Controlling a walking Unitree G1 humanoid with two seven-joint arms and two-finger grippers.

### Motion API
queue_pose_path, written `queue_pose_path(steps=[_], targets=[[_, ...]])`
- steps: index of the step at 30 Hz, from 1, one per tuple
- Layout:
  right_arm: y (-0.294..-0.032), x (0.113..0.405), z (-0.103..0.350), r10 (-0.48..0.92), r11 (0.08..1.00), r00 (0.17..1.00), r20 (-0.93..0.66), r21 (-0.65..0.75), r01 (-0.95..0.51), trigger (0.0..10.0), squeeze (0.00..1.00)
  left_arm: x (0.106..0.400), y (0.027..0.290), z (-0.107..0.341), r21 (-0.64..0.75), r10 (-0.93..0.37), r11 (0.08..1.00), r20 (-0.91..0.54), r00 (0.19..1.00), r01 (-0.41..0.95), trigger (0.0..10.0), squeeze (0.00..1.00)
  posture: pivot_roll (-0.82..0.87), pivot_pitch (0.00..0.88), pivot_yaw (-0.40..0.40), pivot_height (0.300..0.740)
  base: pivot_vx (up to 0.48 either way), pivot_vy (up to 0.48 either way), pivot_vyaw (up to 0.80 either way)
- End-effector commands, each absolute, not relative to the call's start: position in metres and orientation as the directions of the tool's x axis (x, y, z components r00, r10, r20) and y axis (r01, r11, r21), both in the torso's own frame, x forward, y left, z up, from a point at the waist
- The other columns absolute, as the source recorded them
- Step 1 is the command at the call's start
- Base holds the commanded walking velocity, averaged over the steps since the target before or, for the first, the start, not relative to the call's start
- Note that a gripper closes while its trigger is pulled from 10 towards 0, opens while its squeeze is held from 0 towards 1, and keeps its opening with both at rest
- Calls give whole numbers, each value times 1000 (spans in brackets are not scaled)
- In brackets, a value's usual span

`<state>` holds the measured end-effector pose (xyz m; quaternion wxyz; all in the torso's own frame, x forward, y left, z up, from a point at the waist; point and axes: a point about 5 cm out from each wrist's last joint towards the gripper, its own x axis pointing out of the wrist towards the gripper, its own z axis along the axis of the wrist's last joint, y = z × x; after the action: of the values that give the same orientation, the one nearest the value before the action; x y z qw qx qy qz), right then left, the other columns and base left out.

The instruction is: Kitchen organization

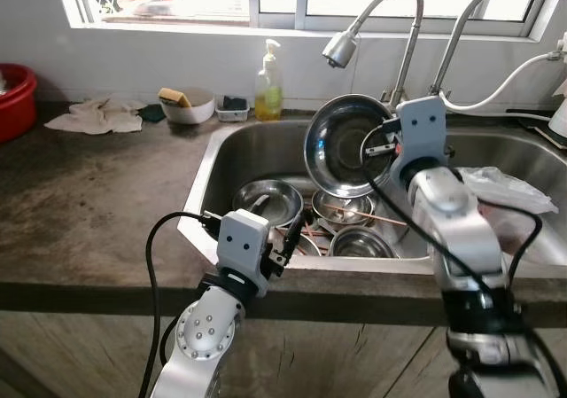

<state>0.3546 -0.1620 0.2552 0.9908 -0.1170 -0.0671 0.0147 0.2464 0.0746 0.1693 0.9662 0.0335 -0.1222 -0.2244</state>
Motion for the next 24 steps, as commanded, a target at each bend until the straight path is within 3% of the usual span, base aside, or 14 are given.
queue_pose_path(steps=[1,11,20,21,24], targets=[[-165,361,259,39,971,994,105,-240,-13,10000,0,243,75,172,119,-440,898,224,870,424,10000,0,46,47,-79,740,0,0,0],[-182,385,208,-8,969,967,-253,-240,-55,10000,0,231,74,170,108,-441,897,200,875,428,10000,0,74,98,-94,740,0,0,0],[-188,381,175,-35,975,917,-397,-215,-56,10000,0,222,76,167,100,-442,897,172,880,431,10000,0,78,123,-87,740,0,0,0],[-188,381,173,-36,974,914,-404,-219,-59,10000,1000,222,76,167,100,-442,897,169,881,431,10000,0,76,123,-83,740,0,0,0],[-189,380,172,-36,974,912,-409,-219,-60,10000,1000,222,76,168,99,-443,896,167,881,432,10000,0,76,122,-82,740,0,0,0]])
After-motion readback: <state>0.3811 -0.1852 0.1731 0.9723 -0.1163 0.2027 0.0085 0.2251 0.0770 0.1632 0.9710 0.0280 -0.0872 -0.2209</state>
